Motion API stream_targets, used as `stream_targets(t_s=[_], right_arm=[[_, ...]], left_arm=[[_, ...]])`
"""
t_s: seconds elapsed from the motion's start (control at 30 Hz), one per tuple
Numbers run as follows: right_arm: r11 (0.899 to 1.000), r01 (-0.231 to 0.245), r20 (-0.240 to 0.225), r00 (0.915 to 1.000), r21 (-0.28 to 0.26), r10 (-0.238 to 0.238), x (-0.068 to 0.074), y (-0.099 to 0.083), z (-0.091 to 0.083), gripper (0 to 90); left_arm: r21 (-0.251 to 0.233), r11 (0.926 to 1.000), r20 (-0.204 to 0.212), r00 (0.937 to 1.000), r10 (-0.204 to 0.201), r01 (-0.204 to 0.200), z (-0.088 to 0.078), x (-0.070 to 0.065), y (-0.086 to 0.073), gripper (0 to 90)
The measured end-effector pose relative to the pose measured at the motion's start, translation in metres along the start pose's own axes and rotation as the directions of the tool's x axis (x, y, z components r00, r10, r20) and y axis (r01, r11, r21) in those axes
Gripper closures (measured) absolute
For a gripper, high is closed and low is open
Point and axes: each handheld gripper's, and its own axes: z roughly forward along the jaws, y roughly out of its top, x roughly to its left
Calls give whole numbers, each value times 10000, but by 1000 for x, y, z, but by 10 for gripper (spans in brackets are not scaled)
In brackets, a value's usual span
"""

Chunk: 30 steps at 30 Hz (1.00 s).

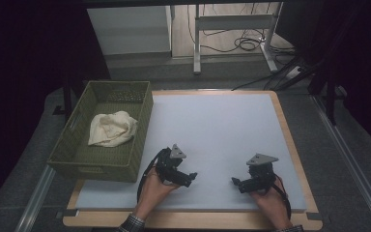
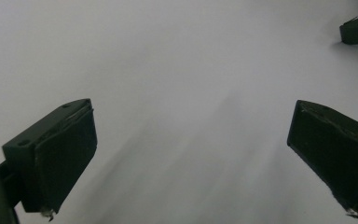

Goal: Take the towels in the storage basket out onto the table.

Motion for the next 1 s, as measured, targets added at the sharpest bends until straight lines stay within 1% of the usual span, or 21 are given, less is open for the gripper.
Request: stream_targets(t_s=[0.03, 0.13, 0.27, 0.37, 0.4, 0.53, 0.7, 0.8, 0.83, 0.87, 1.0], right_arm=[[10000, 0, 0, 10000, 0, 0, 0, 0, 0, 0], [10000, -5, -11, 10000, 1, 5, 0, 0, 0, 0], [10000, -5, -4, 10000, 2, 5, 0, 0, 0, 0], [10000, -9, -10, 10000, 4, 9, 0, 0, 0, 0], [10000, -9, -10, 10000, 4, 9, 0, 0, 0, 0], [10000, -10, -20, 10000, 9, 10, 0, 0, 0, 0], [10000, -14, -19, 10000, 6, 14, 0, 0, 0, 0], [10000, -16, -21, 10000, 6, 16, 0, 0, 0, 0], [10000, -13, -23, 10000, 4, 13, 0, 0, 0, 0], [10000, -13, -23, 10000, 4, 13, 0, 0, 0, 0], [10000, -6, -20, 10000, 4, 6, 0, 0, 0, 0]], left_arm=[[0, 10000, 0, 10000, 0, 0, 0, 0, 0, 18], [-30, 10000, 158, 9999, 48, -48, -1, 3, 7, 22], [-155, 9999, 258, 9997, 53, -49, -3, 7, 15, 25], [-126, 9998, 204, 9997, 126, -124, -6, 10, 24, 24], [-126, 9998, 204, 9997, 126, -124, -6, 10, 24, 23], [-77, 9998, 221, 9996, 202, -201, -9, 15, 33, 23], [-48, 9998, 184, 9996, 208, -207, -12, 21, 43, 23], [-41, 9994, 90, 9994, 341, -341, -14, 24, 51, 23], [-42, 9992, 62, 9992, 407, -407, -16, 27, 56, 24], [-42, 9992, 62, 9992, 407, -407, -16, 27, 56, 24], [-45, 9993, -6, 9993, 383, -383, -20, 35, 65, 25]])
